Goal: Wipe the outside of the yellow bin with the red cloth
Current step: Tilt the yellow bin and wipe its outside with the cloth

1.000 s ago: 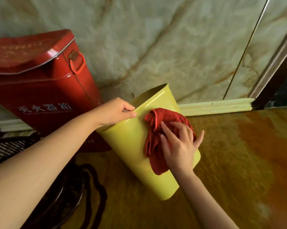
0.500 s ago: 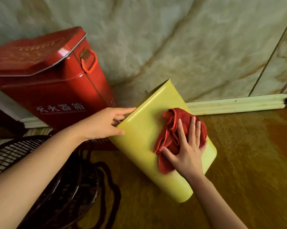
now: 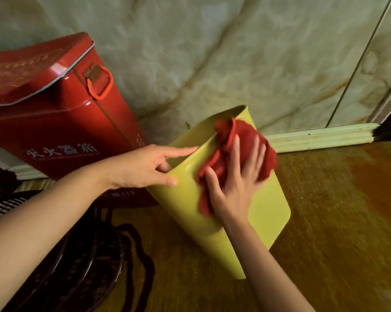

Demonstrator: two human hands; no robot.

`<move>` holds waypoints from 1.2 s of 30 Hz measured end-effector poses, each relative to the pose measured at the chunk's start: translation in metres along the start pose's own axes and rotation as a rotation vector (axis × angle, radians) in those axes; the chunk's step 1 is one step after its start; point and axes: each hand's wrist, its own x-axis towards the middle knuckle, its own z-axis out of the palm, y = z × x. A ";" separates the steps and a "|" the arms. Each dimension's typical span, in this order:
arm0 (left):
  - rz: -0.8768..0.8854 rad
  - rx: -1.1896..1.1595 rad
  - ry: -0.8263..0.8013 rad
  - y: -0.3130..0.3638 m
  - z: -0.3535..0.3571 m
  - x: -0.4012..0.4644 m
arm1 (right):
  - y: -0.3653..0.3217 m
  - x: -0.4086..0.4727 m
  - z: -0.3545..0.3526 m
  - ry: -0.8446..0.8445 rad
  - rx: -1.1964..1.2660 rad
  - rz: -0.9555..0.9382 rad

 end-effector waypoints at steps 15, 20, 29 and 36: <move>-0.120 0.015 0.111 0.014 -0.010 0.010 | 0.009 -0.007 0.004 -0.149 -0.092 -0.314; -0.147 0.083 0.165 0.032 0.005 0.014 | 0.096 0.002 -0.034 -0.157 0.031 0.362; -0.030 0.327 0.273 0.111 0.032 0.093 | 0.053 -0.040 -0.067 -0.066 0.220 0.127; 0.154 0.571 0.192 0.112 0.007 0.089 | 0.069 -0.001 -0.079 -0.040 0.150 0.088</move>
